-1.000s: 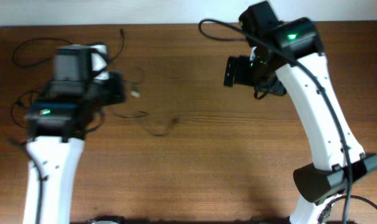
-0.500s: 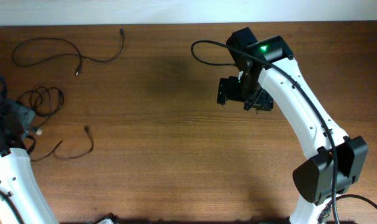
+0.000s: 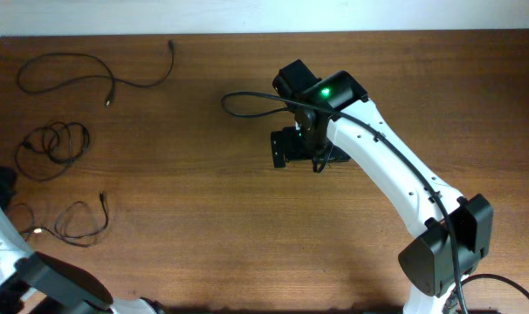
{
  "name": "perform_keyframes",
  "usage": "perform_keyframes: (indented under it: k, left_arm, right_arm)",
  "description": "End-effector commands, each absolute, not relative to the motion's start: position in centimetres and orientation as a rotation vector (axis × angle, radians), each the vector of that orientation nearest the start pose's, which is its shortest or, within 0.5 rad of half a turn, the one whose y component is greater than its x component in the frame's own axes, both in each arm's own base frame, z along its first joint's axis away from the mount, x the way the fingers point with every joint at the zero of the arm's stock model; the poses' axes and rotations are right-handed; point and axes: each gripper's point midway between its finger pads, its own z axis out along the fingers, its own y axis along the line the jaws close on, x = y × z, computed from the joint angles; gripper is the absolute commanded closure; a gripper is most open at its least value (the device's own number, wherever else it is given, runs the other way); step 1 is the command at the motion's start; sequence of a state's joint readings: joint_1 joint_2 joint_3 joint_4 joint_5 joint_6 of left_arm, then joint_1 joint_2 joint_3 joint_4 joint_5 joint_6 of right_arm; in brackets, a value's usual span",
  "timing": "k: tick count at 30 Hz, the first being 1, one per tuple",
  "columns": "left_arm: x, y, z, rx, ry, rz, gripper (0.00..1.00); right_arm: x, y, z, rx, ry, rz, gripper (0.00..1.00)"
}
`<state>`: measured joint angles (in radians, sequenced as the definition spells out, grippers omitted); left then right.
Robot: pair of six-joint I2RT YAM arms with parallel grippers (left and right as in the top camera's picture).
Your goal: Untangle cables
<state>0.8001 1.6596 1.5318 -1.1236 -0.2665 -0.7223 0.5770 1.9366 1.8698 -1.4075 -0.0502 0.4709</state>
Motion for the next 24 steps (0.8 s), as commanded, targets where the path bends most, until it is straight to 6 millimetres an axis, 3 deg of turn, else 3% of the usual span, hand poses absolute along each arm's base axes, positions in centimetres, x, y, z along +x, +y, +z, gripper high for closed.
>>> perform_keyframes:
  k: [1,3,5,9,11,14,15,17,19,24]
  left_arm:
    - [23.5,27.4,15.9,-2.025,2.087,0.181,0.19]
    - [24.6,24.0,15.5,-2.029,2.176,-0.081,0.11]
    - [25.7,21.3,15.3,-1.899,2.317,-0.283,0.14]
    - [26.3,17.7,13.3,-1.777,2.514,-0.253,0.16]
    - [26.7,15.8,10.8,-1.697,2.607,-0.192,0.16]
    - [27.1,14.8,8.1,-1.608,2.657,-0.105,0.16]
    - [27.1,14.8,7.3,-1.615,2.649,-0.075,0.21]
    - [25.6,16.1,5.9,-1.733,2.6,0.096,0.24]
    - [24.8,16.2,4.0,-1.741,2.614,0.144,0.31]
    - [24.0,18.1,1.7,-1.614,2.649,0.329,0.21]
  right_arm:
    - [31.7,22.0,16.1,-0.182,3.07,0.15,0.01]
    - [31.9,22.2,16.1,-0.182,3.061,0.163,0.01]
    - [31.9,22.2,16.1,-0.182,3.06,0.165,0.02]
    - [31.9,22.7,16.2,-0.184,3.06,0.204,0.01]
    - [31.9,22.8,16.2,-0.185,3.062,0.213,0.02]
    - [31.8,22.8,16.2,-0.186,3.064,0.214,0.02]
    - [31.8,22.9,16.2,-0.187,3.066,0.224,0.01]
    - [31.9,23.0,16.2,-0.186,3.062,0.226,0.02]
    - [31.9,23.0,16.2,-0.186,3.058,0.23,0.01]
    - [32.0,23.0,16.2,-0.187,3.057,0.229,0.01]
